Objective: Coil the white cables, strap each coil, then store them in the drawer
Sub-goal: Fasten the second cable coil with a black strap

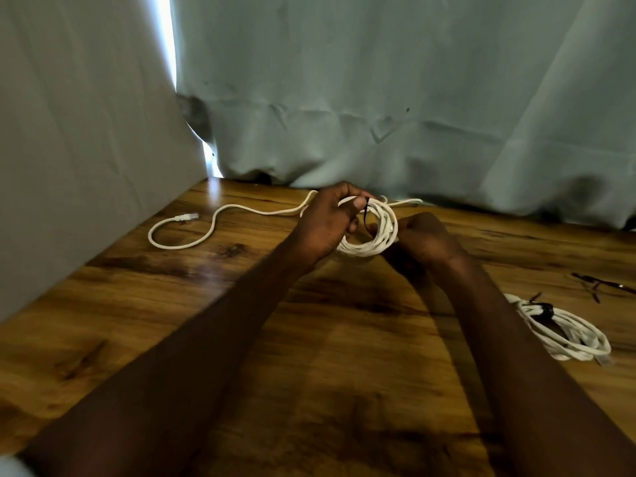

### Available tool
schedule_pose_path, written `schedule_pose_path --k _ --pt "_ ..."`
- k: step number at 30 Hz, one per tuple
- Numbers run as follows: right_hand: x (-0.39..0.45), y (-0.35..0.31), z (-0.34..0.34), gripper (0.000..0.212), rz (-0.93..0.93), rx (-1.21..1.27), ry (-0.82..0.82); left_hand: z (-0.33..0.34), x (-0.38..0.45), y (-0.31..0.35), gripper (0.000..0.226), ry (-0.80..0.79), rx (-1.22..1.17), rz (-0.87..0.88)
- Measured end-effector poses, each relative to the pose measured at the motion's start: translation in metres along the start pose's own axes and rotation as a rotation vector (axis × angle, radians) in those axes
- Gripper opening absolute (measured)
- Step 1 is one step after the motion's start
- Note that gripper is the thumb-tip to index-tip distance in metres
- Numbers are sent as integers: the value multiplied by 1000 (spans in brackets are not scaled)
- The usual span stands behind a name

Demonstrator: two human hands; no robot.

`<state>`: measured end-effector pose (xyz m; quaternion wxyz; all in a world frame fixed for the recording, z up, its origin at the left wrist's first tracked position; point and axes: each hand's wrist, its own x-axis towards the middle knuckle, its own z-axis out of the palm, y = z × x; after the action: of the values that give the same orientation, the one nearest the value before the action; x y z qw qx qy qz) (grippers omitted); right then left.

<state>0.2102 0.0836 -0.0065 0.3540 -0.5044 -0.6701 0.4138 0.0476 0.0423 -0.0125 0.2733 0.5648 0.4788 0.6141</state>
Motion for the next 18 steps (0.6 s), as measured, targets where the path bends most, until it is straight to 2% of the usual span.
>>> schedule_pose_path --k 3,5,7,9,11,13,16,18 --pt "13 -3 -2 11 -206 -163 290 -4 5 -4 12 101 -10 -50" --pt "11 -12 0 8 -392 -45 421 -9 8 -10 10 143 48 -66" --pt "2 -23 6 6 -554 -33 363 -13 11 -19 9 173 63 -94" --pt "-6 -24 17 6 -615 -152 235 -17 12 -23 9 190 47 -121" --pt "-10 -16 30 8 -615 -396 196 -18 17 -22 10 183 19 -139" --pt "-12 -11 39 13 -608 -606 227 -16 19 -16 13 191 -18 -198" --pt "-15 -13 42 18 -539 -707 238 -14 19 -16 14 183 -74 -306" --pt "-15 -12 42 18 -485 -757 217 -13 18 -20 25 154 -138 -368"
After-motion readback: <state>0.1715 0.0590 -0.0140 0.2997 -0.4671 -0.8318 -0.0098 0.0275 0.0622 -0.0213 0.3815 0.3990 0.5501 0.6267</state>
